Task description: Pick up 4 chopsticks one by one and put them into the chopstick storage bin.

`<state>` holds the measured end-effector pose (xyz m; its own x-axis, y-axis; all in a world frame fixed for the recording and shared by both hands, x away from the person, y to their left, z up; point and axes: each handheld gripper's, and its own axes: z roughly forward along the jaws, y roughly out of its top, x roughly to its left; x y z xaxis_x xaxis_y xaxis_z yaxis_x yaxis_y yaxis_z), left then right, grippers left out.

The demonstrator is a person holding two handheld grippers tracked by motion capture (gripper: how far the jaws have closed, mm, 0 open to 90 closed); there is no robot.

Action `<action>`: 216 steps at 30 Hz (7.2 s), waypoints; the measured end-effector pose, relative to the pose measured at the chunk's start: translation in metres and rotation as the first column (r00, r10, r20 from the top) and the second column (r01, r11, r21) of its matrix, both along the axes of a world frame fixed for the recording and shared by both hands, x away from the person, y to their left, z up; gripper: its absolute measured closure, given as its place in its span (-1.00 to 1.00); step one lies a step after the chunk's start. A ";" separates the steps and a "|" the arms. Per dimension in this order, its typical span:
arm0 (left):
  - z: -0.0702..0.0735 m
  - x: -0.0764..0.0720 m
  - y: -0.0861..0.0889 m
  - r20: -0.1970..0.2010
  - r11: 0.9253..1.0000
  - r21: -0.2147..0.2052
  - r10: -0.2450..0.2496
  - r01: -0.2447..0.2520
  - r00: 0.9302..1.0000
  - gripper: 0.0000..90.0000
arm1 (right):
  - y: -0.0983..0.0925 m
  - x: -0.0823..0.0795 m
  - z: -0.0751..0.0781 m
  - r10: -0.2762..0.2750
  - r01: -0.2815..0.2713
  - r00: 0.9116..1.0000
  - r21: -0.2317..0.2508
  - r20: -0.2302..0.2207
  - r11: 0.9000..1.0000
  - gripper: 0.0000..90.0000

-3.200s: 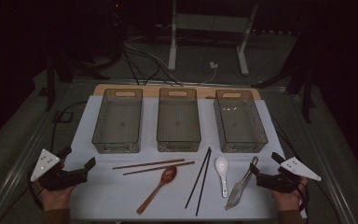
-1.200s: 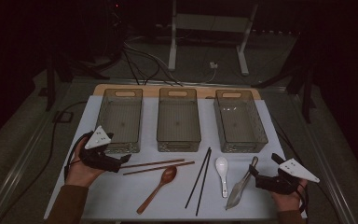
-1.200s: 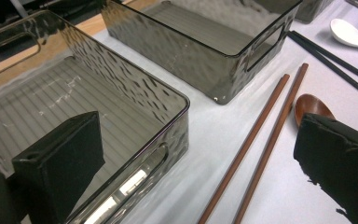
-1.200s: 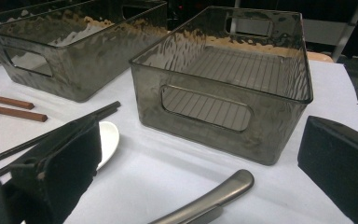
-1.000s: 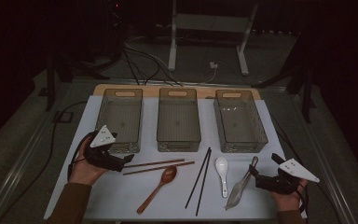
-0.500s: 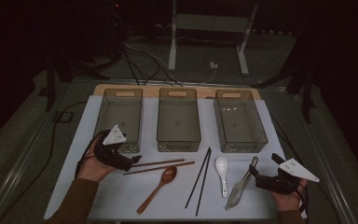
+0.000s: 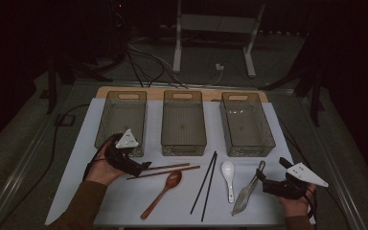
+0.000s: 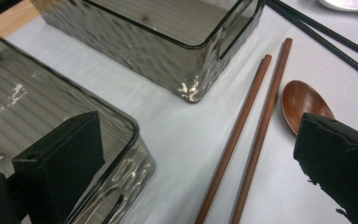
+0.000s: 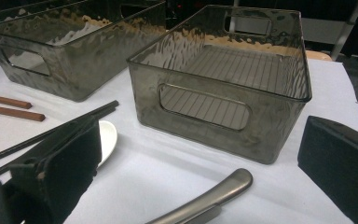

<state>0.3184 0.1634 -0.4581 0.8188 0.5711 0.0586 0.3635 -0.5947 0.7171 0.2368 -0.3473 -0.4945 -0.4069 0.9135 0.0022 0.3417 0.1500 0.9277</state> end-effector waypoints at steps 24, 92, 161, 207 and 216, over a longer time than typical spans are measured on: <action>0.004 -0.001 -0.021 -0.001 0.997 -0.007 -0.077 0.077 0.997 -0.93 | 0.000 0.001 -0.001 0.001 -0.001 1.000 -0.004 -0.003 1.000 -1.00; -0.037 0.009 -0.029 -0.157 0.944 0.217 -0.219 0.250 0.963 0.91 | -0.001 0.002 -0.002 -0.009 0.009 1.000 -0.008 -0.019 1.000 -1.00; 0.051 0.055 0.072 -0.092 0.938 -0.022 0.344 -0.347 0.935 0.91 | -0.001 0.003 -0.003 -0.013 0.013 1.000 -0.011 -0.020 1.000 -1.00; 0.031 0.120 0.060 -0.153 0.810 -0.067 0.568 -0.582 0.808 -0.05 | -0.001 0.003 -0.002 -0.008 0.008 1.000 -0.012 -0.017 1.000 -1.00; 0.037 0.111 0.050 -0.121 0.829 -0.126 0.532 -0.545 0.838 -0.77 | -0.002 0.002 -0.001 -0.010 0.010 1.000 -0.011 -0.012 1.000 -1.00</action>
<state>0.4293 0.2132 -0.4209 0.3770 0.9193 -0.1129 0.6522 -0.1769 0.7371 0.2391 -0.3492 -0.4960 -0.3974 0.9176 -0.0034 0.3541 0.1567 0.9220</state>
